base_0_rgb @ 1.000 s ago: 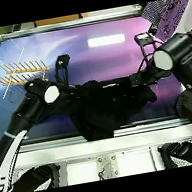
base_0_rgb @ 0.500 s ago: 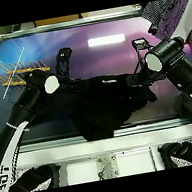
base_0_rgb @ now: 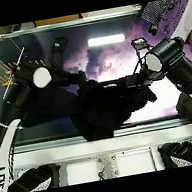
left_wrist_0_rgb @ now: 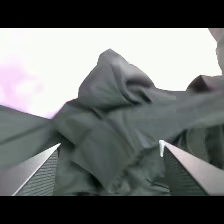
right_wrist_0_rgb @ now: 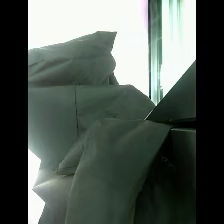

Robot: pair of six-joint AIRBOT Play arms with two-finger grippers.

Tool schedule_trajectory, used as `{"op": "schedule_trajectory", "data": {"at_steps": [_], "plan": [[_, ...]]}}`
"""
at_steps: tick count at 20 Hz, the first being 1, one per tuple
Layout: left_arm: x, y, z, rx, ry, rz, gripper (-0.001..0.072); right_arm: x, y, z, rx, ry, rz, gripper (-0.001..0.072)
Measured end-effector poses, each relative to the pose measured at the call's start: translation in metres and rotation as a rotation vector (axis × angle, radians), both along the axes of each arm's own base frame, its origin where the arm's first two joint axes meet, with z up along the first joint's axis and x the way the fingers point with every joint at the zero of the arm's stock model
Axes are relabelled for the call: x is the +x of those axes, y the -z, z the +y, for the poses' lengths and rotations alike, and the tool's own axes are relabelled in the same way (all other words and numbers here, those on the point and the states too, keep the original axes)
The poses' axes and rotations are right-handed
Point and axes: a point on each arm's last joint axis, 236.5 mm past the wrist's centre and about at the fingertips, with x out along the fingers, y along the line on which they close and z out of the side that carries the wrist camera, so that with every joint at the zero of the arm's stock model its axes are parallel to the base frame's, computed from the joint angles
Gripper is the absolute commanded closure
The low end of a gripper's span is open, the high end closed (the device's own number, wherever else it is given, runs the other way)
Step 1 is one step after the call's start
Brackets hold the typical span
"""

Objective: Fold the clothes and pants, and hang the long-sleeved shirts on hangers.

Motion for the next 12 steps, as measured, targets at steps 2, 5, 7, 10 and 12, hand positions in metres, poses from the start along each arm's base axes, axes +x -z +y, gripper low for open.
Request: {"op": "schedule_trajectory", "data": {"at_steps": [2, 5, 7, 10, 12], "plan": [[0.013, -0.016, 0.02, 0.006, -0.022, -0.031, 0.0023, 0.0, 0.0, 0.0, 0.0, 0.0, 0.0, 0.0693], [0.039, -0.023, 0.076, 0.072, -0.113, -0.064, 0.0023, 0.0, 0.0, 0.0, 0.0, 0.0, 0.0, 0.0693], [0.056, -0.017, 0.127, 0.147, -0.198, -0.065, 0.0023, 0.0, 0.0, 0.0, 0.0, 0.0, 0.0, 0.0693], [0.077, 0.0, 0.218, 0.26, -0.337, -0.042, 0.0023, 0.0, 0.0, 0.0, 0.0, 0.0, 0.0, 0.0693], [0.084, 0.013, 0.281, 0.31, -0.437, -0.019, 0.0023, 0.0, 0.0, 0.0, 0.0, 0.0, 0.0, 0.0693]]}}
